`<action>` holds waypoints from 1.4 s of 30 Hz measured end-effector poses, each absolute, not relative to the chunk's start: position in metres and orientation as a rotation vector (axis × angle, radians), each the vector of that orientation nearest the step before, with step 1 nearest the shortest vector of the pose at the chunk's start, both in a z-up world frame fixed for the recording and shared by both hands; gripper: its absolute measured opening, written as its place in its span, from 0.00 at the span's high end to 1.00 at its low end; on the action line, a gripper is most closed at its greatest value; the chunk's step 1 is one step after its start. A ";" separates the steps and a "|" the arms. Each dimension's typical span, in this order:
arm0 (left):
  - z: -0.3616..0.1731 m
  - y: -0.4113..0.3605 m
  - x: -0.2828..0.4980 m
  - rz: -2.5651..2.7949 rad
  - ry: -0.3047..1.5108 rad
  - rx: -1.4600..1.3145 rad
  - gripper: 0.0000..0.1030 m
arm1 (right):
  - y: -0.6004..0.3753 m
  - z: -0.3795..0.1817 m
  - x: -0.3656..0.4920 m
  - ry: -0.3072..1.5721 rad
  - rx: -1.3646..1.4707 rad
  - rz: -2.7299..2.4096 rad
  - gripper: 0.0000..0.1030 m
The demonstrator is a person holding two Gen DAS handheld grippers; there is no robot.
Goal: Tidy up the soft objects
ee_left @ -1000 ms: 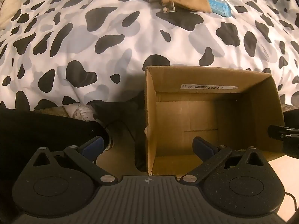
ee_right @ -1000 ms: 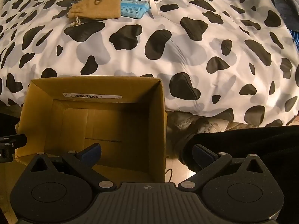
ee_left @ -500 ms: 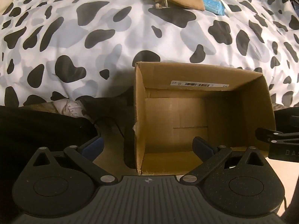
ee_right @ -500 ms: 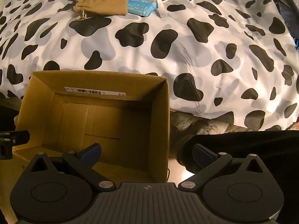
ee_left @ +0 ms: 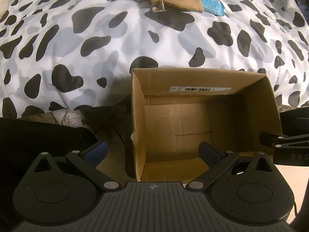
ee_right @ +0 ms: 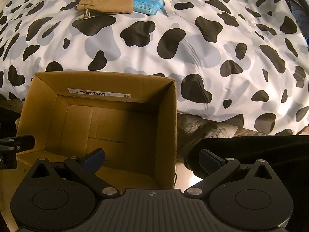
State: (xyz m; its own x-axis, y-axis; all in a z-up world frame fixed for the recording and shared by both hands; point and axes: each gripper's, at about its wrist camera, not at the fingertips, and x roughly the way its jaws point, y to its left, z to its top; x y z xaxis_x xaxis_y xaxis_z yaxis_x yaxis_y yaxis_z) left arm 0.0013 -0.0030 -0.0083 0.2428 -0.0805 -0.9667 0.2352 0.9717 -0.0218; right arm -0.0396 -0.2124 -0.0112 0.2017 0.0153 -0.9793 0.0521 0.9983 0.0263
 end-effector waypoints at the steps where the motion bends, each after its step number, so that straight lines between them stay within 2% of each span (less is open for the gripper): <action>1: -0.008 -0.004 0.001 -0.217 1.305 0.138 0.00 | -0.212 -0.012 -0.040 1.368 0.056 -0.025 0.00; 42: 0.003 -0.006 -0.002 -0.213 1.273 0.085 0.00 | -0.221 -0.008 -0.037 1.357 0.095 -0.051 0.00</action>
State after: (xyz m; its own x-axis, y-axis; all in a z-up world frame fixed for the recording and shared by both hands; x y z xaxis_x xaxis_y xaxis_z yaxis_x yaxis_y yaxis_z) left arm -0.0016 -0.0057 0.0031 0.2769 -0.1119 -0.9544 0.2055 0.9771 -0.0550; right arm -0.0366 -0.2207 -0.0078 0.2121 0.0188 -0.9771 0.0917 0.9950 0.0390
